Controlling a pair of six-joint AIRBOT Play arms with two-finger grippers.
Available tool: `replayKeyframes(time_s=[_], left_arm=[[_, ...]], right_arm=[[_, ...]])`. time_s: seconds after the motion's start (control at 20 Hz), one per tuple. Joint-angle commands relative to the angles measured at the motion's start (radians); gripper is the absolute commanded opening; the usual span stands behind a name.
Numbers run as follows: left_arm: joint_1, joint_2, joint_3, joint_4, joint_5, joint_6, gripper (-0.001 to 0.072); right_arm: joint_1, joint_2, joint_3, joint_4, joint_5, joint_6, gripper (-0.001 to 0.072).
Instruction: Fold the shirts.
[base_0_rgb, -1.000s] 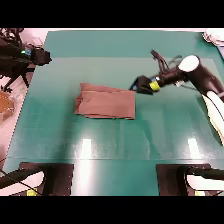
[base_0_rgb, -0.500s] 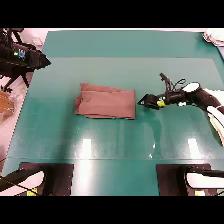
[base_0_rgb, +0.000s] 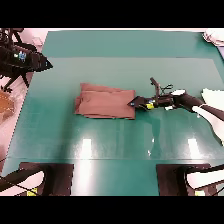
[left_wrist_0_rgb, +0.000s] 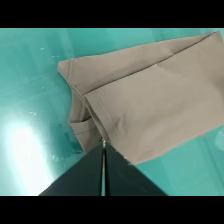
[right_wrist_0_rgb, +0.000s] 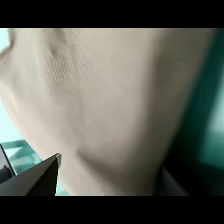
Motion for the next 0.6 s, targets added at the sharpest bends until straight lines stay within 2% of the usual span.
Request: replayKeyframes(time_s=[0.0,0.1,0.15,0.2,0.25,0.55], left_arm=[[0.000,0.001,0.000,-0.007,-0.006,0.000,0.0022],[0.000,0.001,0.000,-0.007,-0.006,-0.001,0.0022],[0.000,0.001,0.000,-0.010,-0.007,-0.005,0.0022],[0.000,0.001,0.000,-0.016,-0.008,-0.010,0.0022],[0.000,0.001,0.000,-0.035,-0.013,-0.010,0.0022],[0.000,0.001,0.000,-0.116,-0.080,-0.011,0.0022]], right_arm=[[0.067,-0.041,0.020,0.096,-0.054,-0.045,0.0657],[0.101,-0.049,0.079,0.104,-0.049,-0.028,0.0625],[0.114,-0.048,0.117,0.104,-0.045,-0.009,0.0512],[0.124,-0.048,0.163,0.104,-0.035,0.003,0.0073],[0.131,-0.048,0.204,0.104,-0.031,0.027,0.0019],[0.084,-0.002,0.476,0.102,-0.021,0.219,0.0018]])
